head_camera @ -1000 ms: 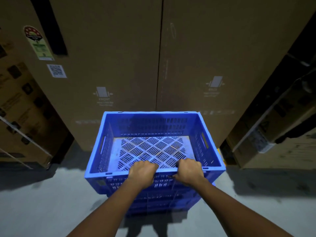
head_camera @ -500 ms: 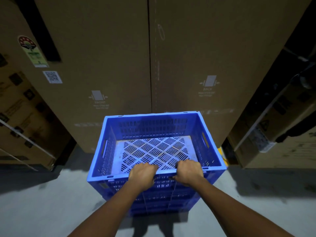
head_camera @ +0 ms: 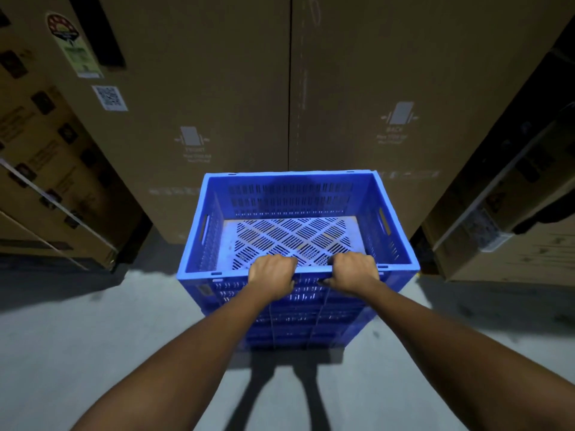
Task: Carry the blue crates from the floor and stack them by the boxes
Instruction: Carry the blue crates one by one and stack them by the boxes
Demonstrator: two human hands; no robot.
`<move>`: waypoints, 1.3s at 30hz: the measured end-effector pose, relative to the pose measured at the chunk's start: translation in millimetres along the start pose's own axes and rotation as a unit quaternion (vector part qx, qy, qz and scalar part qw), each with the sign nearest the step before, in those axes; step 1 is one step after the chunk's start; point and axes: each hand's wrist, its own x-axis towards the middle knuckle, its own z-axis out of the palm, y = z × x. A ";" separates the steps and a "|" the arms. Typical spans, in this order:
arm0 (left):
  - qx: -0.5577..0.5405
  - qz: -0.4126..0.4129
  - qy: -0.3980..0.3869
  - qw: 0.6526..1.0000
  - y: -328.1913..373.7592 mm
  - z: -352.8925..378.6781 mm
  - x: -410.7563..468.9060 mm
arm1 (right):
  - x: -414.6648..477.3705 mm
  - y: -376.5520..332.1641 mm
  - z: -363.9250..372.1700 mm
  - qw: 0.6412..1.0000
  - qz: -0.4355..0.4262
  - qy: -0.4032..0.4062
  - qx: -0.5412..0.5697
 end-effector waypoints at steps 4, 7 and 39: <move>-0.035 0.001 -0.052 0.998 2.5 -4.4 -2.7 | -15.0 2.7 -11.6 0.998 -0.042 -0.026 0.029; -0.090 -0.009 -0.093 0.992 2.9 -15.0 -6.5 | -25.9 -2.2 -27.0 0.994 -0.050 -0.072 0.066; -0.099 -0.035 0.097 0.990 -42.4 -235.7 -261.3 | -268.1 -64.3 -228.8 0.974 -0.013 0.137 0.180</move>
